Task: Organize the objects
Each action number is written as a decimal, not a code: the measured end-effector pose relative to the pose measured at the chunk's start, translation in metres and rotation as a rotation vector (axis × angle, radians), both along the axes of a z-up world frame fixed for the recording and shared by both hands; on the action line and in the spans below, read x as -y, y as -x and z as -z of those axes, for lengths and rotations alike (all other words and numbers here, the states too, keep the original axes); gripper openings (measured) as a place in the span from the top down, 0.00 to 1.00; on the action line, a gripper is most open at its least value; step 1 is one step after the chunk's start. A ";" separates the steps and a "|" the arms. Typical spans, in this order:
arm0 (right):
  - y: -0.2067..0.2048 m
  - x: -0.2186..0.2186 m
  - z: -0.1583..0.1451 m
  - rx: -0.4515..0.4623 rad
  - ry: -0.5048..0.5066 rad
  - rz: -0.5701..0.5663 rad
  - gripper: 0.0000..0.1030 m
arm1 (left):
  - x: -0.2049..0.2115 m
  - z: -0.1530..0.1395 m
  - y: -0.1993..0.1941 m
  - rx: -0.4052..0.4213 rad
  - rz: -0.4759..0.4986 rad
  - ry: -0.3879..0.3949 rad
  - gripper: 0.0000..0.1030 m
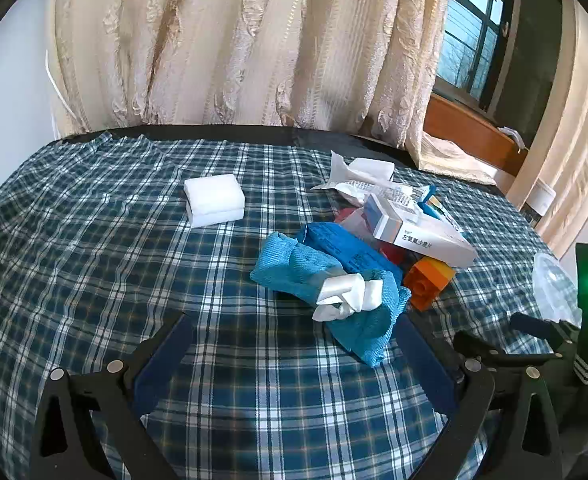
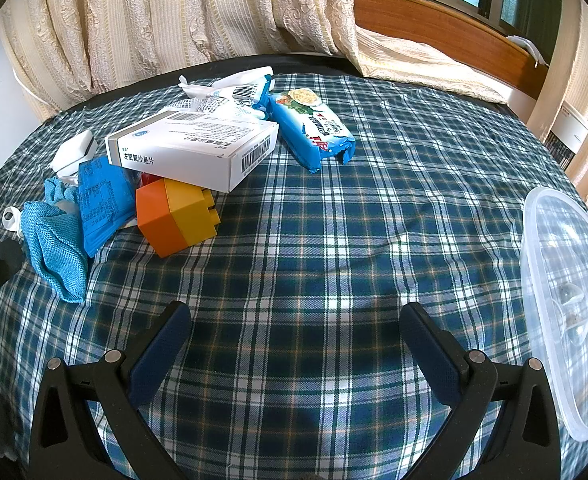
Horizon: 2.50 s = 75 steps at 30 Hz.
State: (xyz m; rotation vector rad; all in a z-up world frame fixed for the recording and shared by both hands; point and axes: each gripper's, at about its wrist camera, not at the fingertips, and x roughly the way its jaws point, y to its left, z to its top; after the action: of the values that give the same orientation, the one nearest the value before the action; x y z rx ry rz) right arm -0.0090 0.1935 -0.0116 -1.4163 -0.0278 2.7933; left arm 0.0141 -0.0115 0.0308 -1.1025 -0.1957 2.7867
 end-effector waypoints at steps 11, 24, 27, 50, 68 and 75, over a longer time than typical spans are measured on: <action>0.000 0.000 0.000 0.000 0.000 0.001 0.00 | 0.004 0.001 0.001 0.004 -0.018 -0.005 0.00; 0.000 0.000 0.000 0.000 0.000 0.001 0.00 | 0.018 0.001 0.006 0.029 -0.046 -0.083 0.00; 0.000 0.000 0.000 0.000 0.000 0.001 0.00 | 0.017 -0.001 0.005 0.021 -0.037 -0.091 0.00; 0.000 0.000 0.000 0.000 0.000 0.002 0.00 | -0.033 -0.009 0.024 0.086 -0.046 0.020 0.00; 0.000 0.000 0.000 0.000 0.000 -0.001 0.00 | -0.018 0.018 0.041 0.153 -0.074 -0.020 0.29; -0.002 0.001 0.000 0.000 -0.003 -0.026 0.00 | -0.015 0.016 0.038 0.168 -0.047 -0.061 0.48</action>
State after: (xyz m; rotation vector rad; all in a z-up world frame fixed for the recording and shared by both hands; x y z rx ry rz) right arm -0.0066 0.1921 -0.0119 -1.4256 -0.0504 2.8124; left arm -0.0238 0.0034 0.0146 -1.3340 -0.3266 2.7071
